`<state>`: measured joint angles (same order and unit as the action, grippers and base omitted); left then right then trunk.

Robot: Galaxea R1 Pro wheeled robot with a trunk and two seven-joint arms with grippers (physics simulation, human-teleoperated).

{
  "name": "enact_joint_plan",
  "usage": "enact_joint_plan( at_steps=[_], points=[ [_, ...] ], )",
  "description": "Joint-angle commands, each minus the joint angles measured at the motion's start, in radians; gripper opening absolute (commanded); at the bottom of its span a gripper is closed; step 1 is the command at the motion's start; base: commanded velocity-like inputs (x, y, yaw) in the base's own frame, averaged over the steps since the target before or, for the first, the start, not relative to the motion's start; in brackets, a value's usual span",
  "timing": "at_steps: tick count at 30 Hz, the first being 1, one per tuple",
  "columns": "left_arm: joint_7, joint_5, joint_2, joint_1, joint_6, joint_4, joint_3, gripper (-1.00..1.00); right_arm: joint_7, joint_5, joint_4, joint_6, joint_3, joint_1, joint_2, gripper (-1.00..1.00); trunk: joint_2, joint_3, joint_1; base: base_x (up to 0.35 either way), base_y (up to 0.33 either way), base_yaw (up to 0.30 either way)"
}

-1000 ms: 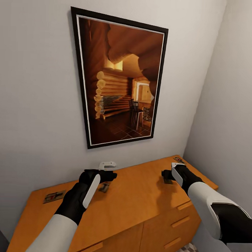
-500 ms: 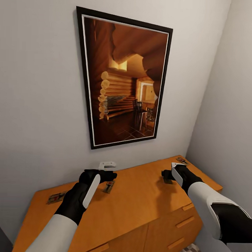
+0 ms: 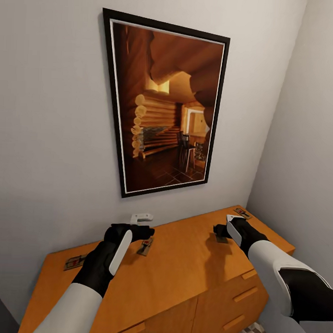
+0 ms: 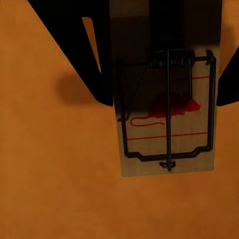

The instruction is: Take the four mousetraps from the cabinet in the bathroom and place them on the bathroom floor. Make sure all four end up on the same floor surface, and ensure that at least two of them are either under or directly next to the same bathroom sink.

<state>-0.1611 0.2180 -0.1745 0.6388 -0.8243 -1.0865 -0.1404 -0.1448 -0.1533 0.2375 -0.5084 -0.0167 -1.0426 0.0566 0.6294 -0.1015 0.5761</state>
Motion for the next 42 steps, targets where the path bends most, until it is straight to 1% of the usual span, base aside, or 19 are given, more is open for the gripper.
enact_joint_plan(
  at_steps=[1,5,31,42],
  points=[
    [-0.01,0.011,0.0,0.001,-0.003,-0.001,-0.001,1.0,-0.007,-0.014,0.002,-0.004,-0.002,-0.001,0.0,-1.0,0.002,-0.002,0.0,0.0,0.0,0.0],
    [-0.01,0.011,0.0,0.001,-0.003,0.0,-0.001,1.0,-0.007,-0.014,0.002,-0.004,-0.002,-0.001,0.0,-1.0,0.002,-0.002,0.0,0.0,0.0,0.0],
    [-0.018,0.009,0.0,0.001,-0.004,0.0,-0.001,1.0,-0.007,-0.014,0.002,-0.004,-0.002,-0.001,0.0,-1.0,0.184,-0.083,0.1,0.0,0.0,0.0],
    [-0.02,0.009,0.004,0.001,-0.004,0.002,-0.002,1.0,-0.007,-0.015,0.001,-0.004,-0.002,-0.001,0.0,-1.0,0.261,-0.118,0.142,0.0,0.0,0.0]
  ],
)
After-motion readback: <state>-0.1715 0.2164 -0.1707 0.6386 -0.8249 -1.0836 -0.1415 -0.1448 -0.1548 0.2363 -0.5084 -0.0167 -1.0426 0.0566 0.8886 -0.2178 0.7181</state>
